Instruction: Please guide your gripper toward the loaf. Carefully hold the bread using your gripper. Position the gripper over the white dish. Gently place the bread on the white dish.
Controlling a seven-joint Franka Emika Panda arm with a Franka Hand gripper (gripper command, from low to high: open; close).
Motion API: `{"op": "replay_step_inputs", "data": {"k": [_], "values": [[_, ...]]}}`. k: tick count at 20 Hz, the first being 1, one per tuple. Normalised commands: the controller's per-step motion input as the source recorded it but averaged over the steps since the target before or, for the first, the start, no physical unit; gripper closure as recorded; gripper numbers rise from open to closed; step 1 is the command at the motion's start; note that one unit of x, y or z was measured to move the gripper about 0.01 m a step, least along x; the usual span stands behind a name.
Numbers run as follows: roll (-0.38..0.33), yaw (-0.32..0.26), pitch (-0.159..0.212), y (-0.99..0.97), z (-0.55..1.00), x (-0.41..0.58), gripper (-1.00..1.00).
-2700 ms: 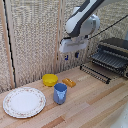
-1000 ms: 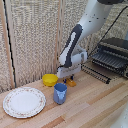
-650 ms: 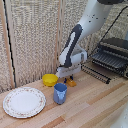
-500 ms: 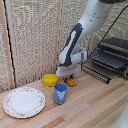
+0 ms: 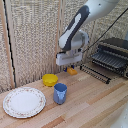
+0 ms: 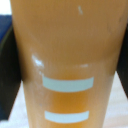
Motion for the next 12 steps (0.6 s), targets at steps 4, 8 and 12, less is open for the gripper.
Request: {"op": "replay_step_inputs", "data": {"k": [4,8,12], "values": [[0.023,-0.035,0.0,0.78,0.65,0.113,1.0],[0.0,-0.023,0.006,0.88,0.51,0.201,1.0],[-0.007,-0.025,0.021,0.91,0.36,0.234,1.0]]}}
